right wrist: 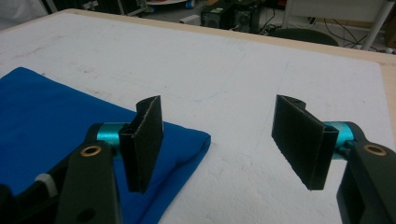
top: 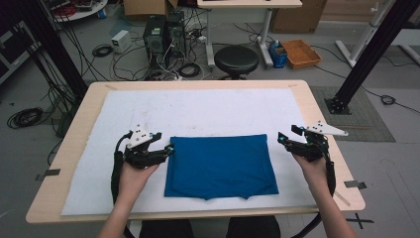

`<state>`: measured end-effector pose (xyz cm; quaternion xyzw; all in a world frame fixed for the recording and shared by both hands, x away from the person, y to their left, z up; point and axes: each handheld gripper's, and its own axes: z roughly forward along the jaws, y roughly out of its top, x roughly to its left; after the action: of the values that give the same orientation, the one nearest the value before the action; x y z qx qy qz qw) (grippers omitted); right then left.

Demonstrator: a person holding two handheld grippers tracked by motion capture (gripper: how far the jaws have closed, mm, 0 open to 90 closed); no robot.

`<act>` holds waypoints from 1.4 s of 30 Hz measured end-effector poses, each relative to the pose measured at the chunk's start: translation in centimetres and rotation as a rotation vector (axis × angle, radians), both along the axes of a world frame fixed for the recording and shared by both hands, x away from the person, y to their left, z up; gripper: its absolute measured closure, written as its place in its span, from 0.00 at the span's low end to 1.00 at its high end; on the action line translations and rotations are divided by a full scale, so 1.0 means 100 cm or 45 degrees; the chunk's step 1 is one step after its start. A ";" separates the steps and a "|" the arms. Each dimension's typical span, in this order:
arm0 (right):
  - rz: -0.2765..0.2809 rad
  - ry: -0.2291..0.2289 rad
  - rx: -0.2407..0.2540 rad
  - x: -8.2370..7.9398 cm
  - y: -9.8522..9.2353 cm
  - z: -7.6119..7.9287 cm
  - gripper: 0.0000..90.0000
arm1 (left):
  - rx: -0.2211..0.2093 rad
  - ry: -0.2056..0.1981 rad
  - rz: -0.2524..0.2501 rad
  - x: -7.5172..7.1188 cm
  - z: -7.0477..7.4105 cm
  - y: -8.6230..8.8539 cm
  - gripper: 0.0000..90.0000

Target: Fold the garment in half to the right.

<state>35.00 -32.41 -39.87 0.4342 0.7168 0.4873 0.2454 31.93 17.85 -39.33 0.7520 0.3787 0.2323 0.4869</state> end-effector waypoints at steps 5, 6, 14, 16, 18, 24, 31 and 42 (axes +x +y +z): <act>-0.002 0.001 -0.007 -0.002 -0.001 -0.002 0.38 | -0.029 0.034 0.018 -0.007 0.000 0.000 0.43; -0.001 0.001 -0.010 -0.002 -0.001 -0.002 0.38 | -0.029 0.041 0.022 -0.009 0.000 0.000 0.43; 0.000 -0.005 -0.021 -0.003 0.001 -0.002 0.38 | -0.028 0.127 0.056 -0.031 -0.011 0.003 0.43; 0.005 -0.008 -0.019 -0.003 0.002 -0.002 0.38 | -0.047 0.150 0.069 -0.037 -0.015 0.005 0.43; 0.012 -0.014 -0.019 -0.003 0.005 -0.001 0.39 | -0.055 0.167 0.091 -0.042 -0.019 0.007 0.43; 0.033 -0.017 -0.029 -0.001 0.016 0.002 0.39 | -0.067 0.237 0.185 -0.057 -0.029 0.008 0.44; 0.069 -0.021 -0.051 0.002 0.032 0.003 0.39 | -0.115 0.355 0.254 -0.068 -0.045 0.007 0.46; 0.149 -0.031 -0.086 0.002 0.058 0.007 0.40 | -0.178 0.427 0.275 -0.077 -0.059 -0.011 0.53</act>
<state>35.24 -26.62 -39.19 0.3770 0.7539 0.4817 0.2399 24.22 16.75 -45.24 0.6995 0.5480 0.1281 0.4404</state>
